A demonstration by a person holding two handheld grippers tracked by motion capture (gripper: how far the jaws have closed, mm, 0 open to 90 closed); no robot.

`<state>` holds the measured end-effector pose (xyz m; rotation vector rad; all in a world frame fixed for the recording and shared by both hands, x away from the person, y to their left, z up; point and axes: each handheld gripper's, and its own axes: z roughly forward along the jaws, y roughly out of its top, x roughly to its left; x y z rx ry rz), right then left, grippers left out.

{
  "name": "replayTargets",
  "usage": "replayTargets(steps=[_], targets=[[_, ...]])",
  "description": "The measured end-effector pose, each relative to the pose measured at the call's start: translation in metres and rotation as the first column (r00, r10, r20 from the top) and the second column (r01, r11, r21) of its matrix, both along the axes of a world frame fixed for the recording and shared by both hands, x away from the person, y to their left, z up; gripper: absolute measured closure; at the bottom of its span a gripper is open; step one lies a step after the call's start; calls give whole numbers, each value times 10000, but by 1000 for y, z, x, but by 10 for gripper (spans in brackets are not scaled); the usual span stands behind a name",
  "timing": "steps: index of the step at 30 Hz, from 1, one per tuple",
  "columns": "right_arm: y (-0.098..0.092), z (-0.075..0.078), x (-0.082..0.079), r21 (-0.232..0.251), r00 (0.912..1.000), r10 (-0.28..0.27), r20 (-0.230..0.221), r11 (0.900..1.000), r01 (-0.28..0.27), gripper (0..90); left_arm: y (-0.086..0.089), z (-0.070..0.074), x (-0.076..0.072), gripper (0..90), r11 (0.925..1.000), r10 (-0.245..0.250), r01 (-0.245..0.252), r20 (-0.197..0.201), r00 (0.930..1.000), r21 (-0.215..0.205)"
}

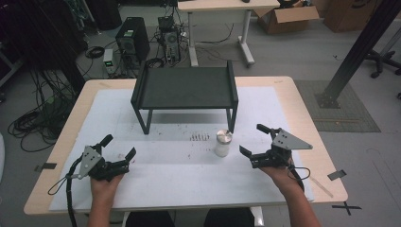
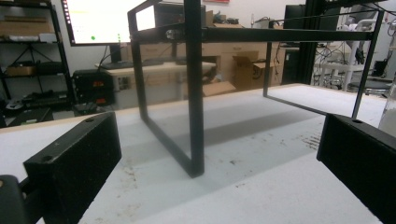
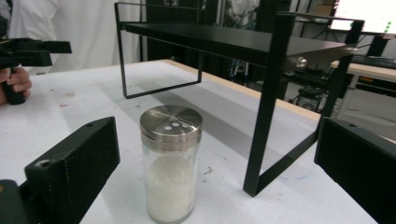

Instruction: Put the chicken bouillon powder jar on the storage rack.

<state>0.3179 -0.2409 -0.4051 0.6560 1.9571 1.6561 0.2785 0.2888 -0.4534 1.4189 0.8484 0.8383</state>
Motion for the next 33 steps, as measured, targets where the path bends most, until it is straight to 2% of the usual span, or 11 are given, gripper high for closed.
replayTargets(steps=[9, 23, 33], targets=[[11, 3, 9, -553, 9938, 854, -708, 9945, -894, 0, 0, 0, 0, 2, 10000, -7, 7, 12, 10000, -6], [22, -1, 20, -949, 9792, 1391, -1480, 9835, -1541, 0, 0, 0, 0, 2, 10000, -13, 13, 9, 10000, -11], [28, -1, 27, -1050, 9668, 1636, -1964, 9768, -1866, 3, 0, 0, 0, 2, 10000, -18, 18, -3, 10000, -13]])
